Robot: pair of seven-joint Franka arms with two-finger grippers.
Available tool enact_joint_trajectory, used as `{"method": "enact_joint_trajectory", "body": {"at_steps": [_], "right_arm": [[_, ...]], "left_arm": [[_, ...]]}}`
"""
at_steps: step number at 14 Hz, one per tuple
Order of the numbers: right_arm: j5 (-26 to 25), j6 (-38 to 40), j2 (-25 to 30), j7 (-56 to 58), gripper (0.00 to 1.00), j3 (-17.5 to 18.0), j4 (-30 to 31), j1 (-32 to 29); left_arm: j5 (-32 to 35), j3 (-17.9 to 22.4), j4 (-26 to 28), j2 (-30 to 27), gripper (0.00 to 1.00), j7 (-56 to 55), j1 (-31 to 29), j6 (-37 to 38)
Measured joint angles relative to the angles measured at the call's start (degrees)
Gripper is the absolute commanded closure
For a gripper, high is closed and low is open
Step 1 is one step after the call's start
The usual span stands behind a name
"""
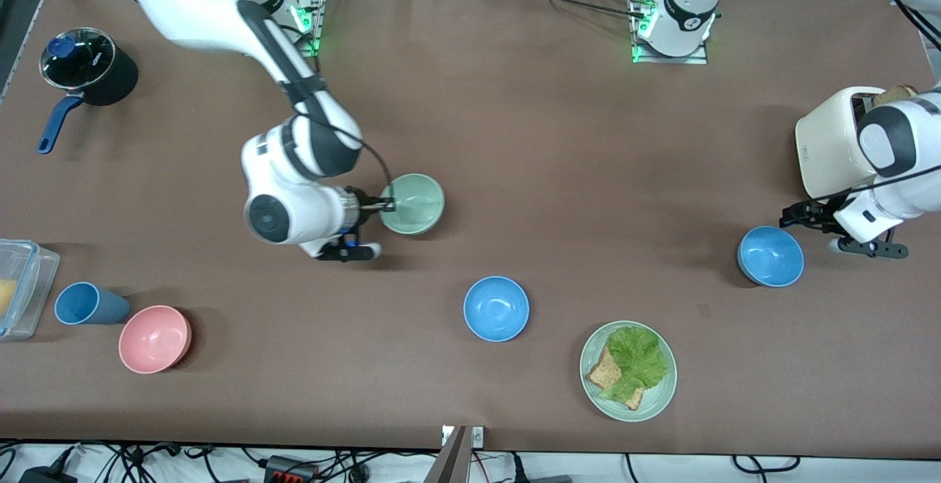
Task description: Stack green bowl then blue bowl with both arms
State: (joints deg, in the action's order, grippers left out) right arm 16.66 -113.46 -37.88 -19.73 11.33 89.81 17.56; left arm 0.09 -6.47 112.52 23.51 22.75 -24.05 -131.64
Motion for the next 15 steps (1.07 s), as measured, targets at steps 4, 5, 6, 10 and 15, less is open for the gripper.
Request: {"method": "enact_joint_trajectory", "body": {"at_steps": [4, 5, 6, 10, 15], "right_arm": [[-6.56, -2.84, -3.18, -10.22, 1.00, -0.12, -1.66, 7.03], [-7.15, -2.90, -3.93, -11.93, 1.00, -0.15, -2.28, 8.06], [-7.25, -2.91, -4.42, -12.97, 1.00, -0.16, -2.78, 8.78], [-7.25, -2.90, -4.77, -15.03, 0.91, -0.16, -3.33, 9.65], [-5.43, -2.87, -5.56, -17.94, 0.00, -0.16, -3.43, 10.13]], "left_arm": [[0.00, 0.08, -2.25, 3.63, 0.19, 0.00, -0.09, -0.01], [0.00, 0.11, -2.84, 4.31, 0.20, 0.00, -0.10, -0.02], [0.00, 0.14, -3.30, 4.85, 0.22, 0.00, -0.11, -0.02], [0.03, 0.19, -5.82, 7.20, 0.28, 0.00, -0.11, -0.02], [3.88, 0.15, -9.26, 10.31, 0.61, -0.01, -0.01, -0.02]]}}
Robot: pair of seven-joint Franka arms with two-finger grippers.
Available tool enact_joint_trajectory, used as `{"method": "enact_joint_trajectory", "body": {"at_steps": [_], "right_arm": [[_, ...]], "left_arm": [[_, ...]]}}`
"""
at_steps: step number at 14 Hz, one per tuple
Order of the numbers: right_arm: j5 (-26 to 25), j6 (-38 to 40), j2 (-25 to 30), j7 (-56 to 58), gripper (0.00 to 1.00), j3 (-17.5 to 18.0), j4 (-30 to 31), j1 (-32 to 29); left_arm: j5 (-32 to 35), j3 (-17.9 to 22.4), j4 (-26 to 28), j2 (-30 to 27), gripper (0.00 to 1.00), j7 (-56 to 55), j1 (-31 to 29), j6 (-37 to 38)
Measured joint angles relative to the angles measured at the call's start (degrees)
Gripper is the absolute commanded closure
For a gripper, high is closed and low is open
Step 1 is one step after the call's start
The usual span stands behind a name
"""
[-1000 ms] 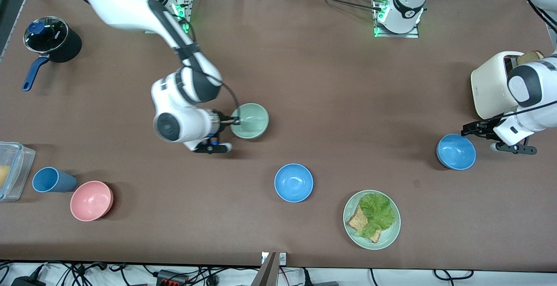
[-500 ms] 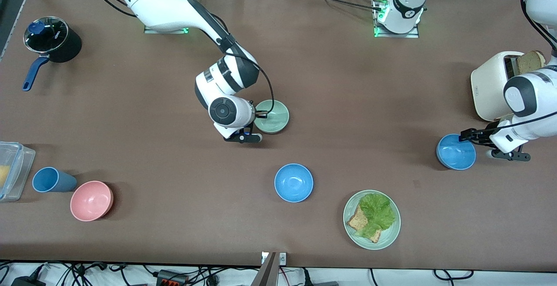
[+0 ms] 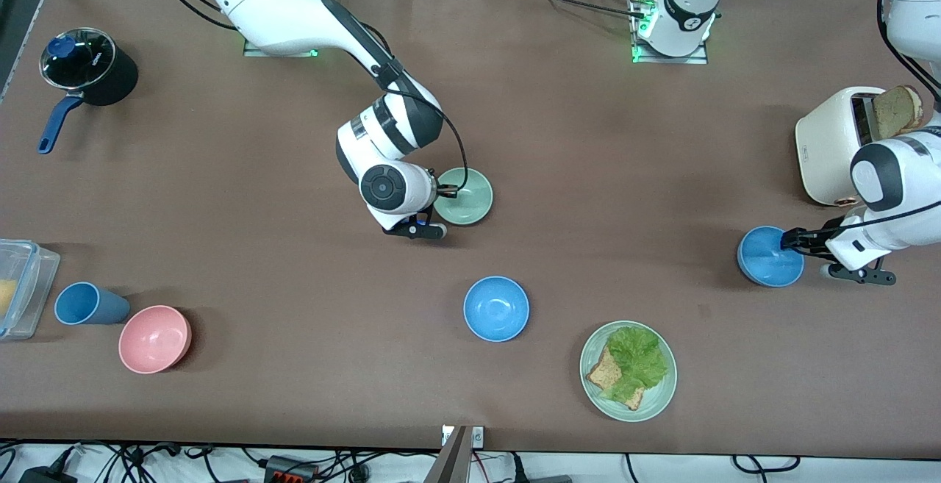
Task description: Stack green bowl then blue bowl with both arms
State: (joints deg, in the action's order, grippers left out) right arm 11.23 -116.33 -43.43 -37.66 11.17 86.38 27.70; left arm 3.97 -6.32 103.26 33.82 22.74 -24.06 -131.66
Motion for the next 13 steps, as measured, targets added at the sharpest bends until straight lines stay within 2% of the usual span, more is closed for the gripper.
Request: {"method": "enact_joint_trajectory", "body": {"at_steps": [3, 5, 8, 10, 13], "right_arm": [[0.00, 0.86, 1.18, -2.41, 0.00, -0.23, -3.12, 0.02], [-0.54, 6.60, 4.30, -2.81, 0.00, -2.11, -6.32, -0.26], [-4.26, 15.90, 9.66, -2.78, 0.00, -6.17, -11.49, -1.98], [-6.56, 19.54, 12.15, -2.26, 0.00, -8.07, -14.36, -3.96], [-7.94, 20.63, 15.17, 2.54, 0.00, -9.75, -15.66, -8.34]], "left_arm": [[0.08, -0.01, -0.75, 0.81, 0.78, -0.04, 0.02, 0.00], [0.09, -0.01, -0.85, 1.06, 0.88, -0.31, 0.01, 0.00], [0.08, -0.08, -1.05, 1.12, 0.97, -1.02, 0.03, 0.88], [0.07, -0.38, -1.43, 1.07, 0.99, -1.05, 0.02, 3.36], [0.07, -0.99, -2.56, -0.10, 0.99, -1.05, -0.01, 9.93]]}}
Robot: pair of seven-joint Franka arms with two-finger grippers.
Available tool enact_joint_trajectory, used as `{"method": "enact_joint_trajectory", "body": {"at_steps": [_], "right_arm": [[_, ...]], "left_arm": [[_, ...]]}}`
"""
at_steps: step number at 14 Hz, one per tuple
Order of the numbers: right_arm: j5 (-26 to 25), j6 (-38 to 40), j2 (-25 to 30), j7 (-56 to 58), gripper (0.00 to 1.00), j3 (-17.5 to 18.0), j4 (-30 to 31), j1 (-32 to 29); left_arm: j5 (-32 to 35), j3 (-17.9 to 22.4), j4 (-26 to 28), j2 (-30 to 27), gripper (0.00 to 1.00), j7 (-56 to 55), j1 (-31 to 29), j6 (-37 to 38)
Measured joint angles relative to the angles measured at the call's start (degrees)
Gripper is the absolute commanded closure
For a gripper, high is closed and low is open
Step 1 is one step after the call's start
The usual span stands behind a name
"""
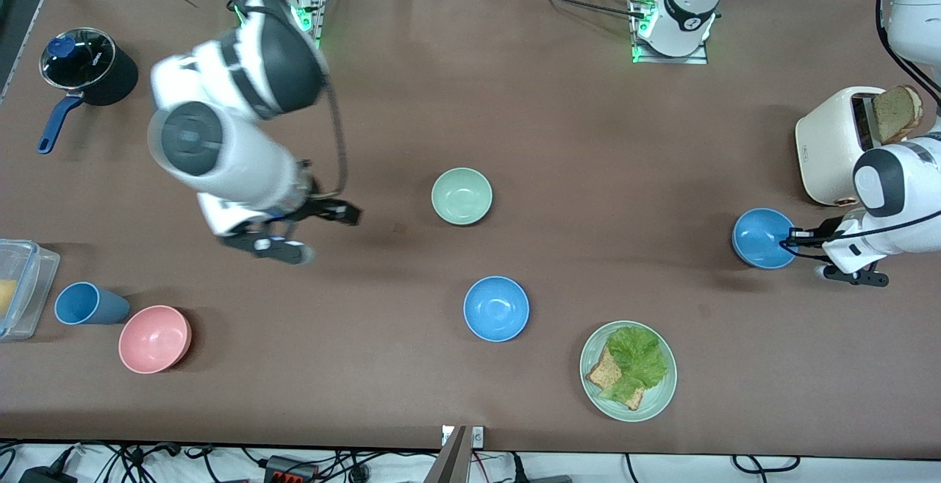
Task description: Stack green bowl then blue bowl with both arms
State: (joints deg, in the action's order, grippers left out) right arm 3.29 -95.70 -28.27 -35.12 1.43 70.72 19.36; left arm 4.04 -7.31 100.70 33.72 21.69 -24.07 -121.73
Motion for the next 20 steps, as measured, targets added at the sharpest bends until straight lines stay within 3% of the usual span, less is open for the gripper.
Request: {"method": "enact_joint_trajectory", "body": {"at_steps": [4, 8, 10, 15, 20], "right_arm": [[-0.09, 1.47, 2.52, 6.21, 0.00, -0.30, -0.10, -7.15], [-0.30, 2.07, 5.77, 16.91, 0.00, -0.70, 1.66, -14.36], [-0.30, 2.07, 8.53, 23.11, 0.00, -0.81, 3.40, -18.58], [-0.31, 2.25, 13.52, 32.33, 0.00, -2.64, 5.16, -21.50], [-0.98, 3.10, 14.63, 36.89, 0.00, -4.73, 6.41, -21.57]], "left_arm": [[-0.07, -4.23, -0.53, -4.95, 0.99, -1.63, 0.02, 11.49], [-0.77, -13.52, -0.67, -11.66, 0.99, -13.12, 0.22, 23.19], [-4.73, -17.32, -0.65, -14.38, 0.99, -18.96, 0.56, 27.02], [-18.27, -21.61, 0.36, -15.76, 0.99, -36.10, 0.87, 28.70], [-19.29, -28.85, 1.11, -15.51, 0.99, -60.67, 7.32, 21.31]]}}
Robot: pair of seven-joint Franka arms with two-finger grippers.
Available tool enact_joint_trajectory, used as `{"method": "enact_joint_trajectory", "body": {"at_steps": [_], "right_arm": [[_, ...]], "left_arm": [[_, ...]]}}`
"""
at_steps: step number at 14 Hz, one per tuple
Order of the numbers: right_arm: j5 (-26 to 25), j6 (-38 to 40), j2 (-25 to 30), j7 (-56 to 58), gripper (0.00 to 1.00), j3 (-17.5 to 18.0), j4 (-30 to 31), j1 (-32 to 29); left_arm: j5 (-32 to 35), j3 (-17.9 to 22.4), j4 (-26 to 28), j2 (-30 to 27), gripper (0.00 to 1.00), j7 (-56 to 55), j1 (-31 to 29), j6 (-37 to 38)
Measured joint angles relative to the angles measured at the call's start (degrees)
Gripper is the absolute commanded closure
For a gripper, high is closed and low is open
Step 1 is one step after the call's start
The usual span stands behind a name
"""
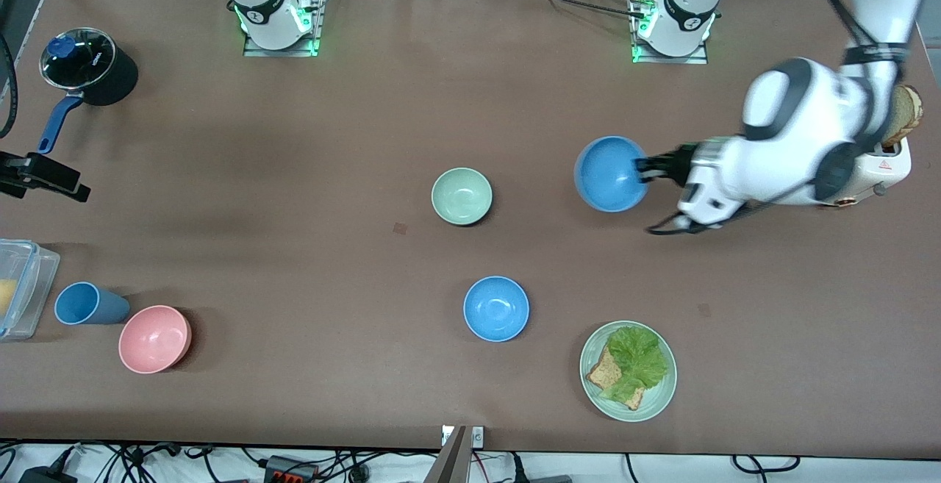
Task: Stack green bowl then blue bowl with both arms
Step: 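Carry the blue bowl over and lower it into the green bowl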
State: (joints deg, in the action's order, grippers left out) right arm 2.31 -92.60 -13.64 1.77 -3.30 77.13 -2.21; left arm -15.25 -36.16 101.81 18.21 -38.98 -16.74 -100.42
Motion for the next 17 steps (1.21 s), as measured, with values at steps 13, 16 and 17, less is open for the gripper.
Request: {"method": "enact_joint_trajectory", "body": {"at_steps": [13, 16, 17], "right_arm": [[-2.02, -6.84, 11.61, 0.00, 0.00, 0.51, 17.71, 0.10], [-2.02, -6.75, 11.89, 0.00, 0.00, 0.54, 18.24, 0.10], [-2.02, -6.75, 11.89, 0.00, 0.00, 0.54, 18.33, 0.10]], "left_arm": [[-0.03, -0.67, 7.54, 5.75, 1.00, -28.05, 22.44, -43.31], [1.40, -0.46, 9.41, 6.04, 1.00, -28.29, 23.22, -43.94], [2.45, -0.41, 9.79, 6.42, 1.00, -28.72, 23.23, -44.08]]}}
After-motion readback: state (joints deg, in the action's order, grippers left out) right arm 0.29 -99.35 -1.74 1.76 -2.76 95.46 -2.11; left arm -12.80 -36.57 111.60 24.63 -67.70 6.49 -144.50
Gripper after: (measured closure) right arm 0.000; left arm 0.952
